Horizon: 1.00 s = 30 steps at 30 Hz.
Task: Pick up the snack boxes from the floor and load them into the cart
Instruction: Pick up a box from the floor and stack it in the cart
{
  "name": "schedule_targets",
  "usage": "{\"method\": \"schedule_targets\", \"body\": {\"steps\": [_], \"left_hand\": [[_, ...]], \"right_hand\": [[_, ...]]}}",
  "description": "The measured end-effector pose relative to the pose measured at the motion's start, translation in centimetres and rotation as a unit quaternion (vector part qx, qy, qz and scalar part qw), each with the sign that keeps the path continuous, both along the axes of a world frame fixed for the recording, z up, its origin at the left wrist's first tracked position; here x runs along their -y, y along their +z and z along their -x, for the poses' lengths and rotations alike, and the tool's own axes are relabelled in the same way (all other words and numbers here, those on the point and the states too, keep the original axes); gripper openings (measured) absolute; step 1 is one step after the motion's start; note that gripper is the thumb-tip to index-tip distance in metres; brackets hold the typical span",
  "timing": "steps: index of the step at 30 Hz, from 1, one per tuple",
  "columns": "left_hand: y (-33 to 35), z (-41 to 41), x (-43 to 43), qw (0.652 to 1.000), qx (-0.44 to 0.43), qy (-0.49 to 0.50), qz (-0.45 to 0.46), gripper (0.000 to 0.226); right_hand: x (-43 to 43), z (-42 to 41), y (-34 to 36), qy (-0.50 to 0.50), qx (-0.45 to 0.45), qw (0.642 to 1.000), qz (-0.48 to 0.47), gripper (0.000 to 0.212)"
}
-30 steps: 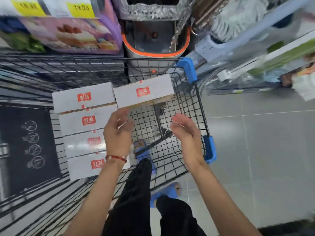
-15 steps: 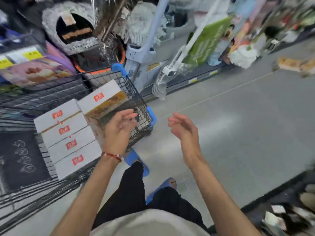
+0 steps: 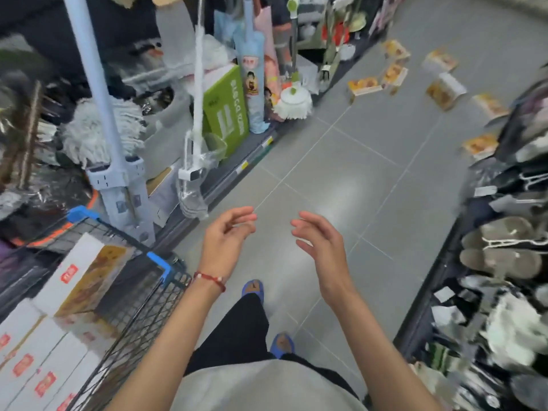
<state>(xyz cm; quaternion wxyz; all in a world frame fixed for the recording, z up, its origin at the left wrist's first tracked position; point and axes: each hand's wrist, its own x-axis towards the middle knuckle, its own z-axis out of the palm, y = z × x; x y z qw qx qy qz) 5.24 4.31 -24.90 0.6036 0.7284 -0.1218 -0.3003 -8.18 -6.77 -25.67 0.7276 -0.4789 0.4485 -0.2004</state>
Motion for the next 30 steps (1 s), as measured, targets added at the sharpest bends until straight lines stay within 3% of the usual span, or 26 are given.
{"method": "schedule_targets", "body": {"steps": [15,30], "left_hand": [[0.6,-9.7,33.5,0.982,-0.032,-0.183,0.044,0.027],[-0.5,-13.4,67.2,0.951,-0.029,-0.307,0.0,0.026]], "right_hand": [[28.0,-4.2,1.7,-0.234,-0.024,0.972,0.014,0.023],[57.9,-6.8,-0.3,-0.36,-0.015,0.933,-0.012,0.025]]}}
